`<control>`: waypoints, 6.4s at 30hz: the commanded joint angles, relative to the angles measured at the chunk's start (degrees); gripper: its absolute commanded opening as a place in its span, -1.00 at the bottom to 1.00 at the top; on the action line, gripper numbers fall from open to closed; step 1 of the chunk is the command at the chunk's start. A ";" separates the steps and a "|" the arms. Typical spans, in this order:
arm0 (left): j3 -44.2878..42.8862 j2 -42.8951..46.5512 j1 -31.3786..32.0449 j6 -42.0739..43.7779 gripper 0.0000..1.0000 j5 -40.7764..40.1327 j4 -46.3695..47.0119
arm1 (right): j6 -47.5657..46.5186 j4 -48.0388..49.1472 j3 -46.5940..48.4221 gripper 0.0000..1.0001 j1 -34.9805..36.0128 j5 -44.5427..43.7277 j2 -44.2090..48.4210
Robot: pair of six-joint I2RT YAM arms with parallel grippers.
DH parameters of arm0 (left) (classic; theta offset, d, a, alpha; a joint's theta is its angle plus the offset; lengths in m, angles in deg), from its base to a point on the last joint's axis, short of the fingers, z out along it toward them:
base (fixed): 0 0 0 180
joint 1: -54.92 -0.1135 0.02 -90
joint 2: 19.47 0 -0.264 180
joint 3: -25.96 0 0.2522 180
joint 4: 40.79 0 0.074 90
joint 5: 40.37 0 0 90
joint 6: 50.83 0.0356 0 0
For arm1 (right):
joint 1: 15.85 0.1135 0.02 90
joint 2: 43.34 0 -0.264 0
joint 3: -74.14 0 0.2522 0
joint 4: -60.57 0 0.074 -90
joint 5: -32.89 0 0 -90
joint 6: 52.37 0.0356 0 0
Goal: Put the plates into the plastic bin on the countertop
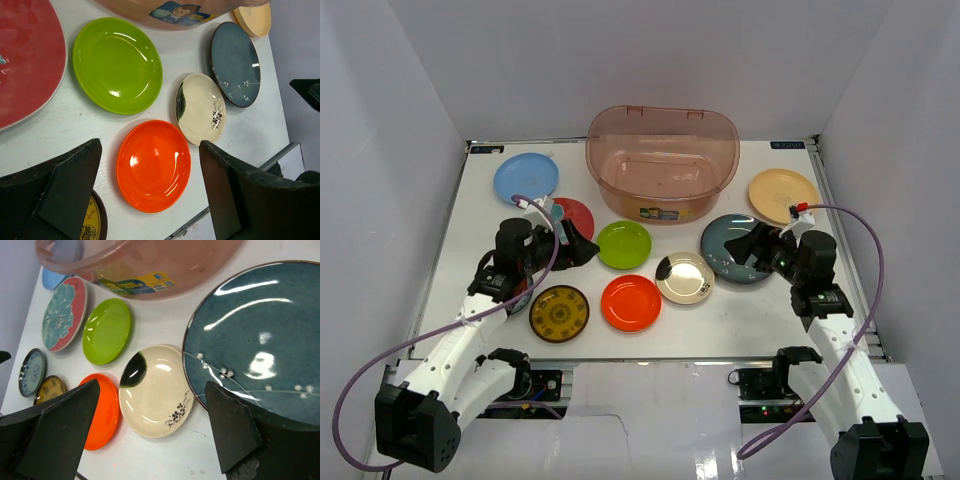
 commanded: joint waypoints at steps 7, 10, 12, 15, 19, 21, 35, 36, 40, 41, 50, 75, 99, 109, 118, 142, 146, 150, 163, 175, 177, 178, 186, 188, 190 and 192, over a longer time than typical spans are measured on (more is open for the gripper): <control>-0.80 1.91 -0.15 -2.89 0.80 -6.55 -1.84 | 5.12 -5.95 -4.80 0.68 -0.34 -20.91 5.62; -0.45 3.23 -0.23 -2.81 0.80 -8.49 -2.81 | 5.21 -5.69 -5.42 0.65 -0.86 -29.34 6.68; -0.27 4.37 -0.14 -2.37 0.79 -11.13 -3.68 | 4.86 -5.52 -5.60 0.65 -1.82 -32.36 4.67; -0.71 5.34 -0.23 -0.35 0.80 -12.80 -5.00 | 5.82 -4.21 -6.03 0.65 -6.91 -29.14 -0.25; -3.08 6.84 -0.15 3.69 0.80 -17.19 -7.81 | 9.24 5.62 -10.42 0.60 -10.44 -16.96 -4.73; -2.82 7.19 -0.14 4.14 0.79 -18.25 -8.00 | 13.02 12.02 -13.23 0.51 -10.44 -13.32 -8.77; -2.03 5.08 -0.23 3.70 0.79 -17.11 -7.12 | 28.94 37.29 -26.42 -0.84 -10.97 -14.44 -19.79; -2.03 4.91 -0.15 3.52 0.78 -17.02 -7.03 | 28.59 37.11 -27.47 -0.84 -11.06 -15.49 -17.77; -2.20 3.94 -0.23 2.04 0.78 -15.54 -5.80 | 24.04 21.80 -23.82 -0.84 -11.23 -18.57 1.98; -2.20 3.68 -0.32 1.77 0.79 -15.09 -5.62 | 22.89 19.03 -22.14 -0.84 -11.15 -19.44 5.07; -6.07 -0.36 -0.41 -1.92 0.76 -11.93 -2.72 | 15.76 7.58 7.98 -0.85 -10.62 -17.00 12.04; -14.95 -26.02 -24.92 -3.78 0.67 -13.59 0.36 | 5.03 0.65 77.62 -0.84 8.01 1.37 -67.55; -16.97 -53.10 -32.58 6.78 0.20 9.43 10.29 | -0.33 1.24 72.12 0.91 10.30 1.11 -67.16; -15.39 -52.23 -32.75 4.93 -1.00 10.66 11.61 | 4.15 19.26 36.88 0.89 12.06 7.09 -42.22; -9.42 -37.41 -32.75 -3.83 -1.00 17.25 19.22 | 0.81 17.61 12.52 0.92 12.06 4.28 -24.88; -11.16 -5.39 -34.25 -21.88 -1.00 15.77 22.78 | 2.31 6.26 3.72 0.79 6.44 -5.39 -4.39; -15.20 -4.15 -34.25 -23.28 -1.00 15.14 22.50 | 1.96 5.30 3.98 0.41 4.42 -4.34 -4.04; -20.90 -8.00 -30.23 -26.89 -1.00 17.17 26.37 | 2.31 5.38 3.55 -0.41 3.80 -5.04 -3.87; -57.99 -46.84 -3.93 -14.41 -1.00 4.60 17.07 | 2.49 5.56 5.13 -0.65 3.44 -7.05 -7.12; -79.98 -71.11 1.61 -6.41 -1.00 -0.06 5.89 | 1.96 5.38 5.65 -0.49 2.66 -11.36 -8.78; -81.39 -73.75 1.88 -6.15 -1.00 0.20 5.45 | 1.87 5.56 6.00 -0.45 2.13 -13.47 -9.66; -81.83 -74.45 2.14 -5.88 -1.00 0.29 5.28 | 2.04 5.56 6.27 -0.39 0.99 -14.00 -11.06; -80.17 -76.31 3.02 -2.63 -0.28 0.47 4.84 | 4.59 10.64 7.41 0.07 -8.94 -19.54 -22.22; -79.20 -75.87 3.11 -2.46 0.26 0.38 4.75 | 5.29 11.09 8.28 0.47 -11.66 -23.21 -25.92; -78.76 -74.47 3.02 -1.75 0.50 -0.14 4.40 | 5.91 12.32 8.82 0.63 -14.48 -26.11 -29.43; -78.41 -72.63 3.02 -0.27 0.75 -1.81 3.70 | 7.66 13.54 9.78 0.70 -17.37 -26.22 -32.59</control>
